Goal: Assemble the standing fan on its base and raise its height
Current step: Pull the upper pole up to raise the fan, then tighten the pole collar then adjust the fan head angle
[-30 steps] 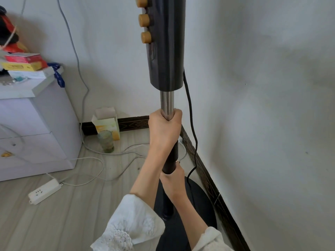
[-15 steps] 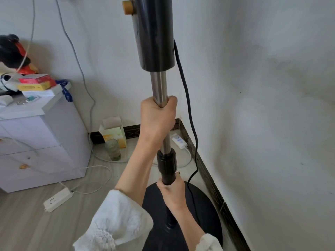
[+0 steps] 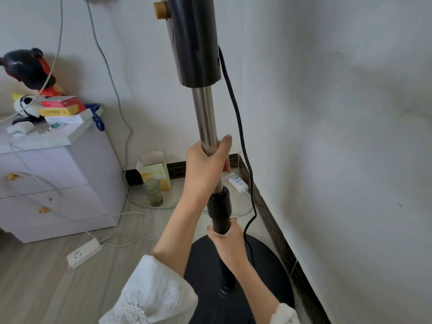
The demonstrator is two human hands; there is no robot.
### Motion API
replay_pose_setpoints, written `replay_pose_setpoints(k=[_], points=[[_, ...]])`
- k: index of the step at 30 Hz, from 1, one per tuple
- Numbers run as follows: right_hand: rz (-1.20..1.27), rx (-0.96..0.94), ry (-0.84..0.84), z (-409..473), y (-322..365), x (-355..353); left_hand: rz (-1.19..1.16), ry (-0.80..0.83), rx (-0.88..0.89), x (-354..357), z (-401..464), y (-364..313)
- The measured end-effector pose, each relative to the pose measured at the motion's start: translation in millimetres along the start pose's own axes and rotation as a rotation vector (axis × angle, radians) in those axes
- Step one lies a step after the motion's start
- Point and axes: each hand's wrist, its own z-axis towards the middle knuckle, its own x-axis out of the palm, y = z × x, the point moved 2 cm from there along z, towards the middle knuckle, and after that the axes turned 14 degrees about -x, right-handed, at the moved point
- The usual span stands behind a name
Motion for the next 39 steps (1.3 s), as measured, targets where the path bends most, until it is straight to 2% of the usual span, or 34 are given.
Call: replay_pose_setpoints(k=[3,5,7,9,11,15,17,20,21,25,27,30,33,35,37,39], points=[[-0.068,0.012,0.051,1.1,4.6,-7.3,0.236,0.141,-0.053,-5.4,-2.3,26.5],[-0.126,0.021,0.150,1.2,11.6,-15.3,0.423,0.256,-0.040,-12.2,-3.5,40.1],[-0.161,0.037,0.251,3.9,23.1,-25.2,0.522,0.282,-0.026,-18.5,-4.7,47.0],[-0.166,0.063,0.349,8.0,38.2,-37.2,0.531,0.270,0.012,-23.5,-5.7,43.7],[-0.130,0.081,0.388,11.6,53.1,-50.1,0.509,0.329,0.026,-29.1,-3.7,41.6],[-0.008,0.022,0.293,16.4,79.1,-68.4,0.318,0.659,-0.069,-42.6,3.4,49.3],[0.060,-0.012,0.238,19.2,92.7,-69.4,0.289,0.650,-0.078,-52.7,8.9,55.9],[0.066,-0.056,0.264,20.9,107.2,-62.3,0.330,0.457,-0.099,-69.0,20.5,70.2],[0.037,-0.065,0.293,20.3,109.2,-58.1,0.347,0.454,-0.125,-72.7,21.8,76.7],[-0.045,-0.081,0.344,18.6,113.6,-52.6,0.365,0.731,-0.224,-66.1,7.8,101.3],[-0.128,-0.102,0.357,20.4,115.8,-53.3,0.330,0.783,-0.221,-55.2,0.0,108.9],[-0.351,-0.184,0.312,23.2,116.2,-44.0,0.237,0.782,-0.213,-41.9,-6.4,115.7],[-0.448,-0.259,0.086,18.8,111.9,-27.5,0.213,0.768,-0.213,-39.6,-5.5,121.6],[-0.480,-0.287,0.003,16.1,108.4,-22.2,0.213,0.747,-0.204,-39.4,-4.5,125.5],[-0.444,-0.253,0.045,16.7,108.7,-25.3,0.210,0.731,-0.194,-38.4,-4.8,128.1],[-0.346,-0.186,0.174,19.4,112.6,-35.8,0.203,0.739,-0.183,-37.7,-5.6,127.8]])
